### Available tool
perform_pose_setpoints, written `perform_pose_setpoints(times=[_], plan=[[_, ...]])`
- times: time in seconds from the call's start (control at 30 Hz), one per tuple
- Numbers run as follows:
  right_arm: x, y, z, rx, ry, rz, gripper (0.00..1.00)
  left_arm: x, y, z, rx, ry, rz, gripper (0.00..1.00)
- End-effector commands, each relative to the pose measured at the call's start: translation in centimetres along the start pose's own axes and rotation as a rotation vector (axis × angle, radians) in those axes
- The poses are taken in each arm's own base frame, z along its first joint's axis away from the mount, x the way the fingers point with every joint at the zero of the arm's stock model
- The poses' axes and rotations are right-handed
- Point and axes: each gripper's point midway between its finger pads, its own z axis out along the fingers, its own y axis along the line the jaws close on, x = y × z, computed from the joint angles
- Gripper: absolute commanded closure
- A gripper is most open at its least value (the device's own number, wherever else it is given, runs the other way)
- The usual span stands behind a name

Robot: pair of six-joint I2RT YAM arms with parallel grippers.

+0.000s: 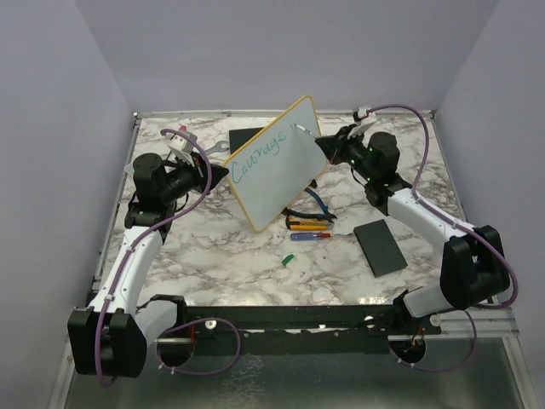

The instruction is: Write a sentence on the whiteboard

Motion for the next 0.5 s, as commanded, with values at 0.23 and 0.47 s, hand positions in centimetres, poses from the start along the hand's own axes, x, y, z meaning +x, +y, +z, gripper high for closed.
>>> perform_pose_setpoints(times=[0.23,0.47], plan=[[2.2,-0.3,-0.3,0.007,0.050,0.010,0.99,-0.7,-0.4,-0.3,0.014,-0.029,0.045,1.00],[2.2,-0.2,-0.3,0.001,0.049,0.015,0.99,-0.7,-0.5,-0.3,0.016,-0.029,0.043,1.00]])
